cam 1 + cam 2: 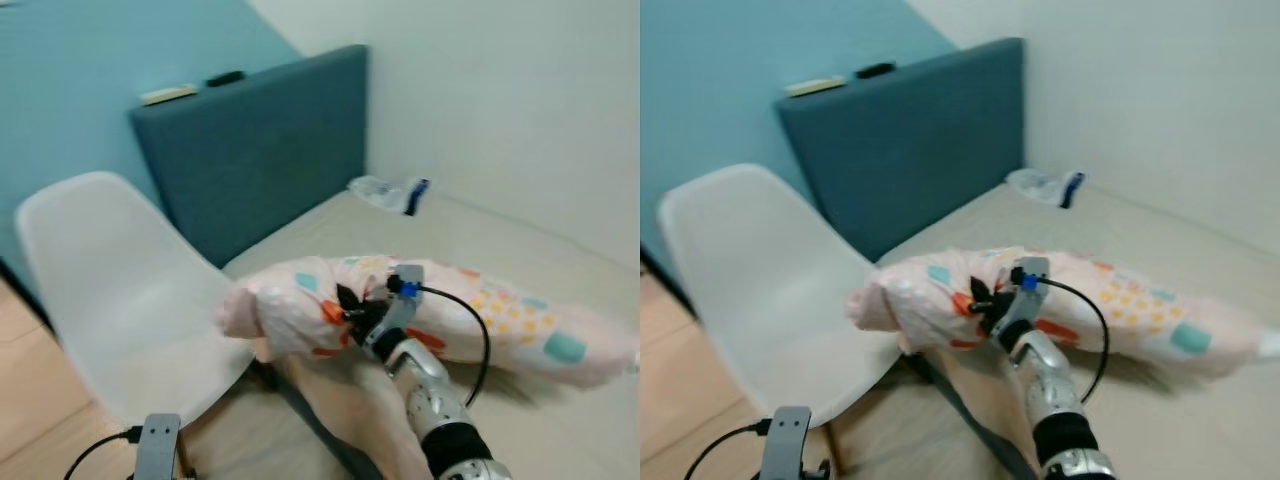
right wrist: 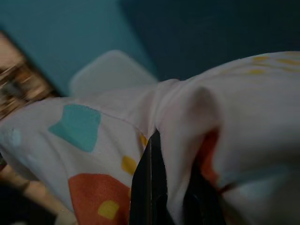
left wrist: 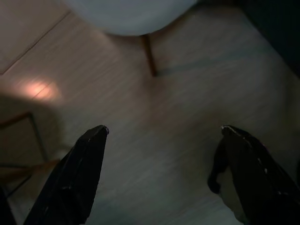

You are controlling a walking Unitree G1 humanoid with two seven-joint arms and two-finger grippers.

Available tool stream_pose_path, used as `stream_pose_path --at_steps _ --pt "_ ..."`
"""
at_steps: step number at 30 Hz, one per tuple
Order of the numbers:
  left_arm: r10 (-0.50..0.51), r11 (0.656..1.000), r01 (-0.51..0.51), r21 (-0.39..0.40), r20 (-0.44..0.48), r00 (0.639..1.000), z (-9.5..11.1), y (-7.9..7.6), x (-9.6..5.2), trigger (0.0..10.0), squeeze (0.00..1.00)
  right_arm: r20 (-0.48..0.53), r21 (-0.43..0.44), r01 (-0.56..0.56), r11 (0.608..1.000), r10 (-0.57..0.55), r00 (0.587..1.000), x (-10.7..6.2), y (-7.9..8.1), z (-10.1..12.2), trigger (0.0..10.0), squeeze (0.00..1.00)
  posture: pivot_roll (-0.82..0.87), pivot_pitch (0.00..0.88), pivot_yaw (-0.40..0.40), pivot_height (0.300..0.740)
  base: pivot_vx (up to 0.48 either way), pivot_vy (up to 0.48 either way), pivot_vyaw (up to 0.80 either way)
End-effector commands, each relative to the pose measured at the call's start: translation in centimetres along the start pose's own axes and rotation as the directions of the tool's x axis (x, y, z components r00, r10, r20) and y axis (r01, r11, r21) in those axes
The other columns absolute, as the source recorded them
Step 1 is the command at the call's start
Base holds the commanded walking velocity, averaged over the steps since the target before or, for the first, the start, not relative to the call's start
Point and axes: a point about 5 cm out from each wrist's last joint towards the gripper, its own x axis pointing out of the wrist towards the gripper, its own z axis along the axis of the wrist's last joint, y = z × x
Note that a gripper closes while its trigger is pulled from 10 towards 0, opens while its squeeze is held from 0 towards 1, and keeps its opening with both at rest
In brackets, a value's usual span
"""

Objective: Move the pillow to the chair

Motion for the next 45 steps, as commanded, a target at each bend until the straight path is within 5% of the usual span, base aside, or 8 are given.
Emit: stream_pose_path --at_steps 1,7,22,35,41,45 --pt "-0.005 1.000 0.006 0.016 -0.012 1.000 -0.1 -0.1 0.0 10.0 0.00 0.108 -0.039 -0.073 0.997 0.077 0.991 1.1 1.3 2.4 10.0 0.00 -0.04 0.000 0.047 0.727 0.000 0.000 0.69" --pt "-0.050 0.999 0.050 0.007 0.032 0.998 1.2 -1.2 0.3 10.0 0.00 0.235 -0.062 -0.083 0.995 0.095 0.967 1.8 2.1 5.5 10.0 0.00 -0.05 0.000 0.047 0.727 0.000 0.000 0.70" --pt "-0.171 0.985 0.170 0.021 0.188 0.967 5.8 -4.4 0.8 10.0 0.00 0.353 -0.094 -0.058 0.994 0.088 0.931 2.0 1.7 9.6 10.0 0.00 -0.05 0.000 0.045 0.727 0.000 0.000 0.69" --pt "-0.237 0.971 0.235 0.033 0.227 0.945 7.3 -6.3 0.7 10.0 0.00 0.298 -0.092 0.030 0.995 -0.001 0.955 2.4 1.3 8.4 10.0 0.00 -0.06 0.000 0.048 0.727 0.000 -0.103 0.52" --pt "-0.242 0.969 0.246 0.012 0.232 0.942 7.5 -6.8 0.6 10.0 0.00 0.269 -0.099 -0.034 0.995 0.059 0.961 2.2 2.1 7.8 10.0 0.00 -0.06 0.000 0.046 0.727 0.000 -0.480 0.00" --pt "-0.238 0.969 0.248 -0.011 0.243 0.940 7.8 -7.1 0.6 10.0 0.00 0.228 -0.199 -0.055 0.978 0.101 0.968 2.1 2.5 7.5 10.0 0.00 -0.07 0.000 0.027 0.727 0.000 -0.240 0.77"
